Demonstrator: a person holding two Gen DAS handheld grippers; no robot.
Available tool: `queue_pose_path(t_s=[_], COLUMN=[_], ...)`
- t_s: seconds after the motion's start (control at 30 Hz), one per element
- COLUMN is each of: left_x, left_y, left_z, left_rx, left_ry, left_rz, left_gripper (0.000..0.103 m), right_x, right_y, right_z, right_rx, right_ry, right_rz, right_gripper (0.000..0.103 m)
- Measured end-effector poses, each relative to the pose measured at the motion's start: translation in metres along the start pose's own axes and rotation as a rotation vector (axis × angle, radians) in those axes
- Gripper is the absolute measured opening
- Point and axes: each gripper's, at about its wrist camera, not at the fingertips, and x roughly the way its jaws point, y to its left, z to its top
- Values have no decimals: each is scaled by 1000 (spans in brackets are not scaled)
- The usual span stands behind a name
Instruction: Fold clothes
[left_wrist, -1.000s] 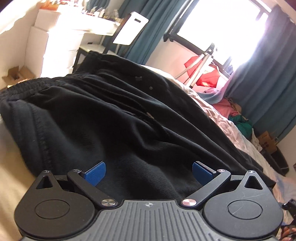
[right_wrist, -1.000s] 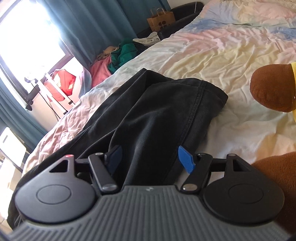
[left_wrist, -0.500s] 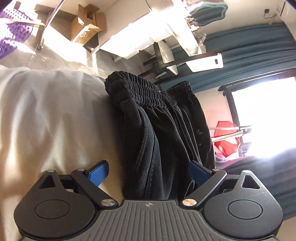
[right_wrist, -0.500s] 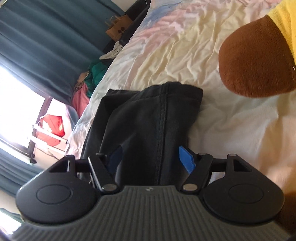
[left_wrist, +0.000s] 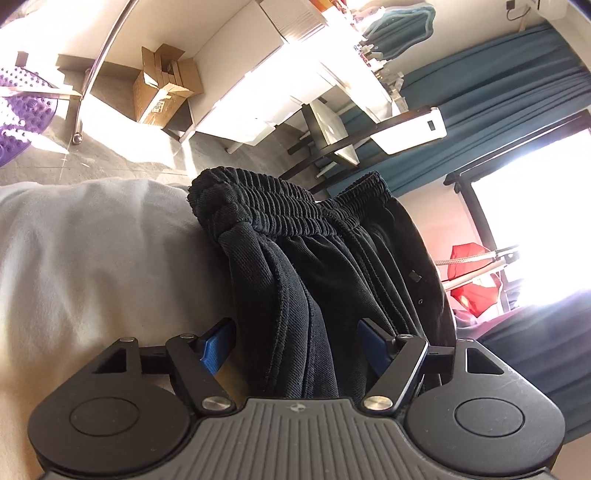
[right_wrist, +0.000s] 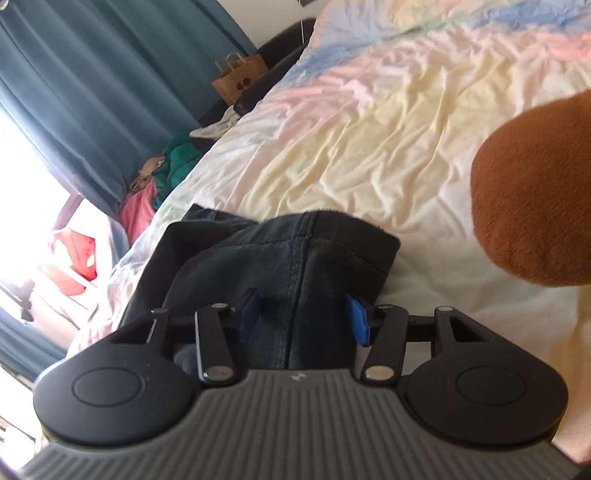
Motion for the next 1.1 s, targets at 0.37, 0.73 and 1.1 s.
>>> queue_pose_path(t_s=[0.37, 0.73, 1.1], left_x=[6, 9, 10], left_y=[-19, -13, 11], left_z=[-8, -4, 3], left_rx=[124, 85, -91], left_ry=[18, 34, 40], left_rz=[33, 13, -89], left_gripper=[75, 76, 76], right_x=[4, 25, -58], right_y=[26, 29, 39], right_z=[-8, -23, 9], right_rx=[-196, -258, -112], right_ry=[4, 155, -197], right_rz=[-24, -34, 137], right_gripper=[66, 21, 13])
